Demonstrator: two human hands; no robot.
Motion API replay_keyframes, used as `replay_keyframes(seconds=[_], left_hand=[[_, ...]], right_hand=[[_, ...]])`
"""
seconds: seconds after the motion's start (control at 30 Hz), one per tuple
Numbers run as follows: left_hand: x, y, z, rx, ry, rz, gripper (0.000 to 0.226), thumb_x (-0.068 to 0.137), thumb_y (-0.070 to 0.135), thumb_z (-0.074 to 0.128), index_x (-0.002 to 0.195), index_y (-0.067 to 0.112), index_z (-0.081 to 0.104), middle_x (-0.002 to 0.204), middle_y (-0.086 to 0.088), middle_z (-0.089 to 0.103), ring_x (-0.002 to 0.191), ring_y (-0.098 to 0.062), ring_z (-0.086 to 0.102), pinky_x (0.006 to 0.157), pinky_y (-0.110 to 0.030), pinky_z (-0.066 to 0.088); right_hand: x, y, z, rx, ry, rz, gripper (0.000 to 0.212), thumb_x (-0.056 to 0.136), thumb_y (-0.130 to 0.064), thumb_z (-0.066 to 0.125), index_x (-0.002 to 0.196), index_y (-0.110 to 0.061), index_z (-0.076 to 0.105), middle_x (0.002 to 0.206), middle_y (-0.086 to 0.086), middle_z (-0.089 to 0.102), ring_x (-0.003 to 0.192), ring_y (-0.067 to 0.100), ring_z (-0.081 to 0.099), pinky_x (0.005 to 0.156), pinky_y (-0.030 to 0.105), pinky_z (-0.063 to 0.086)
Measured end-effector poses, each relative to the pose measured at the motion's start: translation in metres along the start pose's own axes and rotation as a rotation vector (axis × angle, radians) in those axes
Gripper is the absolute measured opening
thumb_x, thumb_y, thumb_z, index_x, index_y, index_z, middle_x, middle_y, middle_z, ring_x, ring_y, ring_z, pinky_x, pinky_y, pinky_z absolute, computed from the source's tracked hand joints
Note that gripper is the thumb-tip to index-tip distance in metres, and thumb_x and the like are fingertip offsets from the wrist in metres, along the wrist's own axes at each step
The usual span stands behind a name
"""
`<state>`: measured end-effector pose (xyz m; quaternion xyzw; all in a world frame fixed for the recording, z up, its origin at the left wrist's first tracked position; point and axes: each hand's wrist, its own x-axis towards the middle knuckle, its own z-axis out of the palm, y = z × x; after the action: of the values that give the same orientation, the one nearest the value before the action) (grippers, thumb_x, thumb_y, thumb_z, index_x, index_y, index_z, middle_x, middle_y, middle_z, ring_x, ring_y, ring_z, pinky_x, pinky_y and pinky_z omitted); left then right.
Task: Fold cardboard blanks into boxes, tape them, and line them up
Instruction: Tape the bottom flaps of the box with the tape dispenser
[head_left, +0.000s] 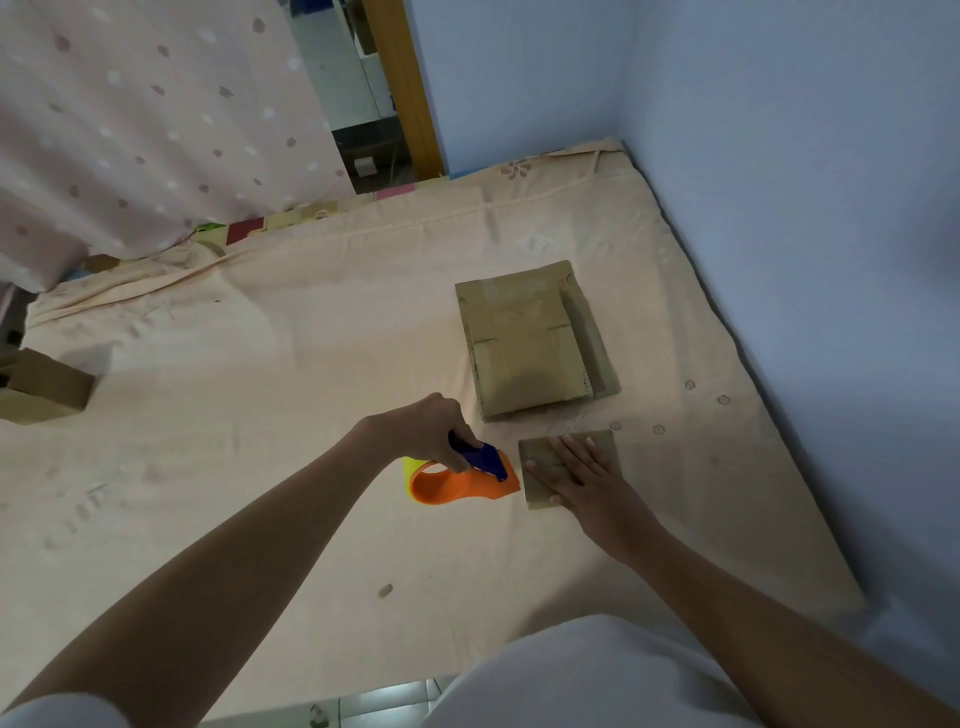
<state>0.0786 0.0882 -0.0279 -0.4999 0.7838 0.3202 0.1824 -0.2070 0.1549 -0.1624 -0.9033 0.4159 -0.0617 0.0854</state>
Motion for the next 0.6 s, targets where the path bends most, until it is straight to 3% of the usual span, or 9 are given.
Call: replay_keyframes(seconds=[0.17, 0.37, 0.43, 0.5, 0.6], left_hand=[[-0.008, -0.017, 0.005, 0.088, 0.014, -0.088, 0.039, 0.082, 0.030, 0.075, 0.119, 0.019, 0.072, 0.099, 0.001, 0.072, 0.086, -0.012, 0.060, 0.071, -0.023, 0.050], [-0.010, -0.015, 0.048, 0.101, 0.364, -0.089, 0.031, 0.097, 0.026, 0.060, 0.121, 0.005, 0.061, 0.133, -0.007, 0.052, 0.099, -0.027, 0.060, 0.082, -0.038, 0.053], [-0.008, -0.014, 0.085, 0.076, 0.413, -0.093, 0.037, 0.093, 0.004, 0.060, 0.130, 0.001, 0.059, 0.149, -0.018, 0.042, 0.118, -0.041, 0.056, 0.098, -0.046, 0.051], [-0.009, -0.007, 0.119, -0.059, 0.467, -0.142, 0.050, 0.095, 0.000, 0.055, 0.144, 0.005, 0.048, 0.158, -0.014, 0.031, 0.138, -0.039, 0.041, 0.114, -0.050, 0.036], [-0.019, 0.022, 0.146, -0.190, 0.555, -0.053, 0.058, 0.092, -0.011, 0.048, 0.148, 0.003, 0.042, 0.159, -0.012, 0.027, 0.145, -0.037, 0.032, 0.119, -0.046, 0.028]], right_hand=[[0.001, 0.001, 0.002, 0.035, 0.001, 0.025, 0.067, 0.091, -0.030, 0.068, 0.151, -0.032, 0.039, 0.158, 0.012, 0.037, 0.147, 0.027, 0.034, 0.121, 0.044, 0.016], [-0.001, 0.004, 0.001, 0.011, -0.021, -0.007, 0.052, 0.103, -0.037, 0.031, 0.155, -0.033, 0.033, 0.162, 0.011, 0.030, 0.150, 0.027, 0.027, 0.121, 0.044, 0.015], [0.000, 0.003, 0.002, 0.028, -0.025, 0.001, 0.051, 0.105, -0.038, 0.027, 0.156, -0.034, 0.031, 0.164, 0.009, 0.024, 0.153, 0.027, 0.020, 0.122, 0.044, 0.012], [-0.002, 0.004, 0.004, 0.013, -0.016, -0.003, 0.050, 0.106, -0.038, 0.030, 0.157, -0.035, 0.028, 0.165, 0.008, 0.020, 0.154, 0.026, 0.015, 0.123, 0.044, 0.012], [0.001, 0.004, 0.003, 0.027, 0.027, -0.015, 0.050, 0.102, -0.035, 0.038, 0.152, -0.031, 0.040, 0.161, 0.011, 0.030, 0.151, 0.029, 0.025, 0.121, 0.044, 0.016]])
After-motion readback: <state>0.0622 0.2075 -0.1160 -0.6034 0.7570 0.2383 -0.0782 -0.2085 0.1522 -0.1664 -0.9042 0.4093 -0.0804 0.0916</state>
